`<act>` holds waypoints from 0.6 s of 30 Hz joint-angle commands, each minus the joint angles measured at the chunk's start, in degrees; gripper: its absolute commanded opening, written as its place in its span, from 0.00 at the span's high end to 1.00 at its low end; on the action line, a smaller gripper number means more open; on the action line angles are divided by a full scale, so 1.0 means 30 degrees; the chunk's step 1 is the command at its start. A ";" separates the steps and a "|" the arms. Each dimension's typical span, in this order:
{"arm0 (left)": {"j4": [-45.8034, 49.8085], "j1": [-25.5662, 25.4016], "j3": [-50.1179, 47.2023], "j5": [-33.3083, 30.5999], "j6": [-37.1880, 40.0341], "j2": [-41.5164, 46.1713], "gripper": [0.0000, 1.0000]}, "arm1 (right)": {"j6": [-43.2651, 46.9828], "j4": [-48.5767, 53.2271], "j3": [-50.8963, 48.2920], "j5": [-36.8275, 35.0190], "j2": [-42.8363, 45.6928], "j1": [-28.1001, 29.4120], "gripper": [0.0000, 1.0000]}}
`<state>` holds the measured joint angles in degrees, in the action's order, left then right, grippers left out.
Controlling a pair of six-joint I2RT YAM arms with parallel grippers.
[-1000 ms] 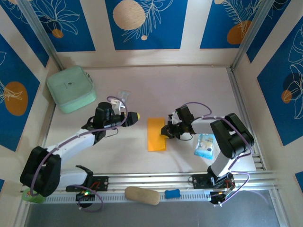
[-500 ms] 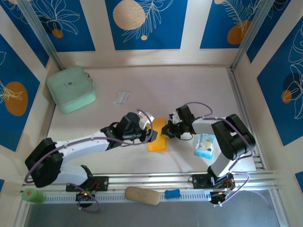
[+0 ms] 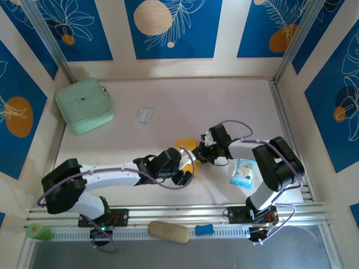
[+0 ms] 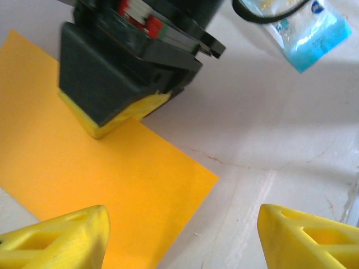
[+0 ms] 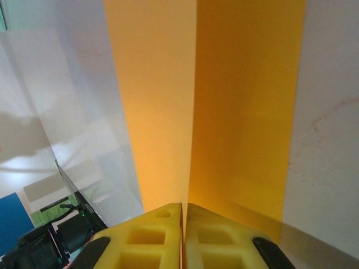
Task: Fold a paper plane with a square sheet of paper (pick it up from the middle)
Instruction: Fold the triangle a second time at the center of the table.
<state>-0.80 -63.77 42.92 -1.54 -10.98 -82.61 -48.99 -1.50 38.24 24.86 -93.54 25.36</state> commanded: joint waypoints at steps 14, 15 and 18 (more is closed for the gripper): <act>-0.0203 -0.3187 0.0294 -0.6094 0.2493 -0.1831 0.22 | -0.0972 0.0063 0.0041 0.1313 0.0466 -0.0457 1.00; -0.0188 -0.3278 0.0385 -0.6476 0.2702 -0.2024 0.21 | -0.0983 0.0162 0.0082 0.1321 0.0483 -0.0486 1.00; 0.0185 -0.3461 0.0984 -0.7584 0.3105 -0.2733 0.20 | -0.0948 0.0286 0.0141 0.1325 0.0493 -0.0464 1.00</act>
<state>-0.82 -73.38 43.09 -18.44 -4.21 -89.03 -51.27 -2.07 38.24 26.94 -93.51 24.23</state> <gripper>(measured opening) 0.797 0.042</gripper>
